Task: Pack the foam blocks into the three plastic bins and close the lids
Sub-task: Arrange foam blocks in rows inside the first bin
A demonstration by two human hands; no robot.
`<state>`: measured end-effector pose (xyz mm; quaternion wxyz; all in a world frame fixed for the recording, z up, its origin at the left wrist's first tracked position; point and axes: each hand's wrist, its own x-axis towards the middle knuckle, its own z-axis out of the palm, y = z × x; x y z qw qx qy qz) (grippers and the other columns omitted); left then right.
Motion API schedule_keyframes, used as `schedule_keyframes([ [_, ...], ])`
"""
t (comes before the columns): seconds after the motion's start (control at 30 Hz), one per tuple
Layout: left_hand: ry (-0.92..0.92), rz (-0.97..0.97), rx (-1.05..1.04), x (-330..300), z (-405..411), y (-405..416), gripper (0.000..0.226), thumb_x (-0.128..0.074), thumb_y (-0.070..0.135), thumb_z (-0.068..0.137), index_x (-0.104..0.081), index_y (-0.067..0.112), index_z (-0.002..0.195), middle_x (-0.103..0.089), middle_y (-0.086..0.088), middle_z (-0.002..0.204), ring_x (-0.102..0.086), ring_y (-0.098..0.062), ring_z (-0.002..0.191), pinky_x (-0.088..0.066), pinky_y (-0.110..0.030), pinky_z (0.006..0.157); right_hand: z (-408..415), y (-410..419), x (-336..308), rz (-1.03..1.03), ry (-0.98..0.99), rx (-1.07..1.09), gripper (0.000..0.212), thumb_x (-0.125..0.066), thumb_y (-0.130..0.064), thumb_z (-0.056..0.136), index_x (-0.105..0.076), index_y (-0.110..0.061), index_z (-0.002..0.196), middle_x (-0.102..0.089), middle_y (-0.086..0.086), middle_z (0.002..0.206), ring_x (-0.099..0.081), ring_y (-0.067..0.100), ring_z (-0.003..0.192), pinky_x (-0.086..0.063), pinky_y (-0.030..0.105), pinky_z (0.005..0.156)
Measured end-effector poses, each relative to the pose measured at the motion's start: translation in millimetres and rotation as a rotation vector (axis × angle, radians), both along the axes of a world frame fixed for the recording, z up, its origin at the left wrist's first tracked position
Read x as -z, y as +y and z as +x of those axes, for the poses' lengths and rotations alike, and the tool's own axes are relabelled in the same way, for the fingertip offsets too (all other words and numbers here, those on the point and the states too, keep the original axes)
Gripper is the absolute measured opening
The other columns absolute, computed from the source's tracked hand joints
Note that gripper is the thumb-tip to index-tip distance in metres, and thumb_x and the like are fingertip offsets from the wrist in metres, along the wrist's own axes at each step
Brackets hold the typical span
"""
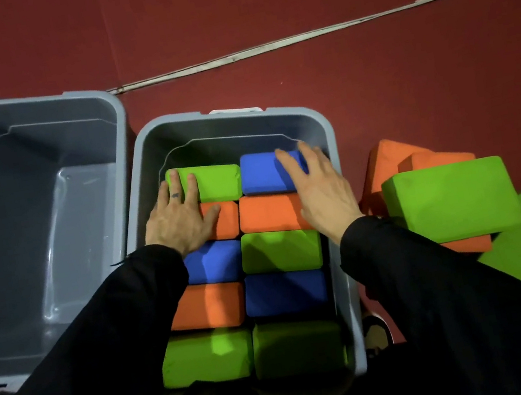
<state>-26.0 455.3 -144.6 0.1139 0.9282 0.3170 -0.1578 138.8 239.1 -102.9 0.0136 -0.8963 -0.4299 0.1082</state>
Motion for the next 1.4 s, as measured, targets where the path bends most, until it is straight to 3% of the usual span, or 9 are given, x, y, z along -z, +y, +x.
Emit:
schedule_keyframes([
  [0.17, -0.024, 0.026, -0.016, 11.1, -2.1, -6.7, 0.092, -0.015, 0.07, 0.089, -0.007, 0.014, 0.161, 0.0, -0.02, 0.167, -0.006, -0.039, 0.153, -0.02, -0.054, 0.121, -3.9, -5.6, 31.2, 0.012, -0.099, -0.027, 0.043, -0.055, -0.02, 0.097, -0.056, -0.009, 0.138, -0.048, 0.023, 0.148, -0.04, 0.042, 0.141, -0.031, 0.055, 0.117],
  [0.37, -0.033, -0.018, -0.062, 10.3, -3.3, -13.4, 0.086, -0.024, 0.066, 0.095, -0.007, 0.014, 0.161, 0.003, -0.02, 0.167, -0.002, -0.042, 0.153, -0.013, -0.061, 0.119, -19.1, -3.4, 43.6, -0.144, 0.006, 0.015, 0.077, -0.031, -0.057, 0.102, -0.025, -0.007, 0.16, -0.025, 0.022, 0.164, -0.027, 0.037, 0.151, -0.018, 0.049, 0.124],
  [0.63, -0.116, -0.307, -0.366, -14.1, -82.1, -63.4, 0.097, -0.067, 0.046, 0.09, -0.008, 0.016, 0.161, 0.005, -0.024, 0.165, -0.004, -0.044, 0.152, -0.019, -0.055, 0.121, -53.6, -14.4, -2.3, -0.108, 0.502, 0.227, 0.076, -0.054, -0.037, 0.095, -0.019, -0.023, 0.161, -0.002, 0.023, 0.168, -0.006, 0.041, 0.155, -0.011, 0.043, 0.126],
  [0.8, 0.082, -0.171, 0.037, -29.8, -148.6, -89.2, 0.1, -0.055, 0.077, 0.081, -0.01, 0.034, 0.159, 0.01, -0.009, 0.168, 0.004, -0.034, 0.154, -0.022, -0.058, 0.119, -98.2, -55.1, -19.2, -0.189, 0.294, -0.073, 0.069, -0.06, -0.031, 0.09, -0.035, -0.023, 0.154, -0.014, 0.019, 0.166, -0.021, 0.04, 0.15, -0.028, 0.05, 0.12],
  [0.9, 0.115, -0.077, 0.242, -39.0, -174.4, -104.3, 0.089, -0.061, 0.076, 0.076, -0.031, 0.036, 0.15, -0.012, -0.008, 0.165, -0.008, -0.033, 0.151, -0.031, -0.055, 0.114, -133.0, -79.8, -36.6, -0.173, 0.238, -0.171, 0.046, -0.059, -0.035, 0.092, -0.052, -0.025, 0.136, -0.045, 0.009, 0.14, -0.05, 0.034, 0.125, -0.048, 0.043, 0.094],
  [1.0, 0.123, 0.013, 0.389, -40.7, -187.0, -115.1, 0.075, -0.07, 0.066, 0.072, -0.045, 0.031, 0.134, -0.04, -0.008, 0.146, -0.033, -0.033, 0.131, -0.046, -0.049, 0.097, -170.6, -106.6, -47.9, -0.182, 0.299, -0.235, 0.041, -0.062, -0.042, 0.091, -0.053, -0.032, 0.13, -0.049, 0.001, 0.119, -0.056, 0.029, 0.107, -0.05, 0.04, 0.077],
  [1.27, 0.04, 0.225, 0.443, -26.3, -189.4, -123.5, 0.035, -0.067, 0.03, 0.081, -0.063, 0.016, 0.113, -0.063, -0.014, 0.105, -0.061, -0.033, 0.083, -0.051, -0.044, 0.064, -199.9, -128.4, -23.2, -0.241, 0.218, -0.239, 0.062, -0.051, 0.0, 0.086, -0.035, -0.025, 0.139, -0.045, 0.015, 0.137, -0.048, 0.04, 0.125, -0.044, 0.053, 0.099],
  [1.33, 0.026, 0.189, 0.43, -23.3, -193.9, -124.6, 0.052, -0.076, 0.038, 0.074, -0.062, 0.018, 0.121, -0.064, -0.011, 0.111, -0.062, -0.032, 0.091, -0.053, -0.045, 0.072, -199.3, -125.2, -9.9, -0.242, 0.181, -0.237, 0.055, -0.052, 0.0, 0.085, -0.041, -0.022, 0.134, -0.045, 0.021, 0.14, -0.049, 0.044, 0.127, -0.044, 0.057, 0.1],
  [1.4, 0.033, 0.085, 0.257, -27.2, -200.3, -129.2, 0.073, -0.081, 0.049, 0.069, -0.056, 0.027, 0.134, -0.057, -0.007, 0.127, -0.055, -0.032, 0.114, -0.049, -0.049, 0.089, -199.0, -118.6, 2.1, -0.254, 0.073, -0.334, 0.048, -0.063, -0.004, 0.081, -0.049, -0.017, 0.125, -0.053, 0.025, 0.124, -0.059, 0.046, 0.102, -0.053, 0.053, 0.079],
])
